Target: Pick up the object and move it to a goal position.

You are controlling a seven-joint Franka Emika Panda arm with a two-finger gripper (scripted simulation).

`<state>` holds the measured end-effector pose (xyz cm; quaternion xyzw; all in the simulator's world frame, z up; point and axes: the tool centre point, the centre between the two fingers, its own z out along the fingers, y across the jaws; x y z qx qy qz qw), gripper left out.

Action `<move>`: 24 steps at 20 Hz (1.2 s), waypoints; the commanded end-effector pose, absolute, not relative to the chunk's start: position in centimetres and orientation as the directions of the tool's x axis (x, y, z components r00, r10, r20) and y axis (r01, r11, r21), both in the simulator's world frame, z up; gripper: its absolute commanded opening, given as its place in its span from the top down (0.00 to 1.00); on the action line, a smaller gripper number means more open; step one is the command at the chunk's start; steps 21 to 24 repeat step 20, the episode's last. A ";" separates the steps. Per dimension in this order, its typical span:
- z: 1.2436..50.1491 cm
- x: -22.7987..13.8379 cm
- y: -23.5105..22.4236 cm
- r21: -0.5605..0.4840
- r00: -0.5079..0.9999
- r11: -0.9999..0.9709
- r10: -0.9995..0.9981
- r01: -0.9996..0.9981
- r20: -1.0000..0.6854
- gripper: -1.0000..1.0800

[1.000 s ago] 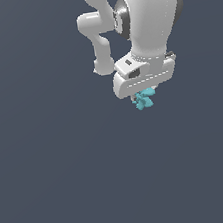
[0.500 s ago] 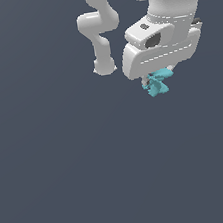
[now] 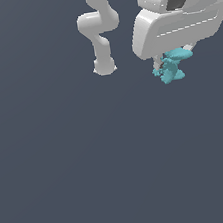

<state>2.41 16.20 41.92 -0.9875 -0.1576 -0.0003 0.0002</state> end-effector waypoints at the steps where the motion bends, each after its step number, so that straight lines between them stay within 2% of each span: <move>1: 43.1 2.8 16.6 0.000 0.950 -0.950 0.311 0.311 0.000 1.00; 11: 45.9 3.7 17.5 0.000 0.950 -0.950 0.311 0.311 0.000 1.00; 24: 46.5 4.0 17.7 0.000 0.950 -0.950 0.311 0.311 0.000 1.00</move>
